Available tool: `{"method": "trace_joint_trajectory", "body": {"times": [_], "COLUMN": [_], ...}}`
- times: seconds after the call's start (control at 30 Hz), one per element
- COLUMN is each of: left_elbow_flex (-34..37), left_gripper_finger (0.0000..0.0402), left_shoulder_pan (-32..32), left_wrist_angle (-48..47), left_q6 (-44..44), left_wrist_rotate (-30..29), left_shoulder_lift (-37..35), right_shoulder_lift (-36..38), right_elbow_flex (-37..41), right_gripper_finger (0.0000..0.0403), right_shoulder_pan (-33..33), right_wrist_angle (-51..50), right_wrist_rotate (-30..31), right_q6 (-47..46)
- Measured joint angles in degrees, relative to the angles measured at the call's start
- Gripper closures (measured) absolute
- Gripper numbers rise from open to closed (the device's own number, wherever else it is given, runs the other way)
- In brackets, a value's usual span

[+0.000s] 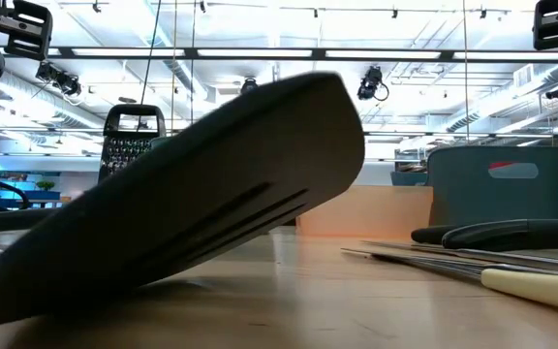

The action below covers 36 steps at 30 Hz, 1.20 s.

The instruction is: Pick & Place Kitchen Items

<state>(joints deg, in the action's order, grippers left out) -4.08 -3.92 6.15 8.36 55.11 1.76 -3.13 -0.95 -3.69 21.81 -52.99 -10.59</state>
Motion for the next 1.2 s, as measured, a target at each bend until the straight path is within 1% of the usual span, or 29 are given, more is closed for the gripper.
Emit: {"method": "trace_joint_trajectory", "body": {"times": [0.07, 0.1, 0.2, 0.23, 0.33, 0.4, 0.43, 0.5, 0.63, 0.7, 0.73, 0.87, 1.03, 1.2], "left_elbow_flex": [-0.01, -0.02, 0.0, -0.02, -0.02, -0.02, -0.02, -0.02, -0.02, -0.02, -0.02, -0.04, -0.04, -0.04], "left_gripper_finger": [0.0383, 0.0383, 0.0383, 0.0383, 0.0383, 0.0383, 0.0383, 0.0383, 0.0383, 0.0383, 0.0383, 0.0383, 0.0383, 0.0383], "left_shoulder_pan": [-0.01, -0.01, -0.02, 0.0, 0.0, -0.02, -0.02, -0.01, -0.02, -0.02, 0.0, -0.02, -0.01, -0.09], "left_wrist_angle": [0.01, 0.02, 0.0, 0.01, 0.02, 0.02, 0.02, 0.02, 1.41, 2.11, 2.71, 3.45, 5.09, 8.65], "left_q6": [0.01, 0.01, -0.04, -0.02, -0.02, -0.04, -0.04, 0.22, 0.89, 2.78, 3.65, 5.38, 4.52, 7.47], "left_wrist_rotate": [0.01, 0.02, 0.0, 0.0, 0.0, 0.0, 0.0, 0.0, -1.94, -3.56, -3.98, -4.95, -6.81, -10.03], "left_shoulder_lift": [0.0, 0.0, 0.0, 0.0, -0.02, 0.0, 0.0, 0.0, -0.01, 0.0, 0.0, 0.0, 0.0, 0.01], "right_shoulder_lift": [0.0, -0.01, -0.01, -0.01, -0.01, -0.01, -0.01, -0.02, -0.14, -0.16, -0.16, -0.21, -0.19, -0.19], "right_elbow_flex": [0.02, 0.02, 0.02, 0.02, 0.02, 0.02, 0.02, 0.02, 0.02, 0.02, 0.0, 0.02, 0.02, 0.01], "right_gripper_finger": [0.0362, 0.0362, 0.0362, 0.0362, 0.0362, 0.0362, 0.0362, 0.0362, 0.0362, 0.0362, 0.0362, 0.0362, 0.0362, 0.0362], "right_shoulder_pan": [-0.01, 0.01, 0.08, 0.07, 0.08, 0.09, 0.18, 0.19, 0.19, 0.21, 0.19, 0.19, 0.19, 0.19], "right_wrist_angle": [0.01, -0.08, -0.1, -0.08, -0.1, -0.11, -0.24, -0.46, -2.94, -5.47, -6.94, -11.32, -11.53, -11.62], "right_wrist_rotate": [0.0, -0.05, 0.79, 1.49, 3.83, 6.56, 8.82, 15.84, 35.68, 42.84, 44.53, 44.63, 44.54, 44.54], "right_q6": [0.05, 1.59, 10.74, 12.6, 13.87, 15.72, 17.3, 18.29, 12.28, 10.19, 9.94, 10.6, 10.62, 10.64]}}
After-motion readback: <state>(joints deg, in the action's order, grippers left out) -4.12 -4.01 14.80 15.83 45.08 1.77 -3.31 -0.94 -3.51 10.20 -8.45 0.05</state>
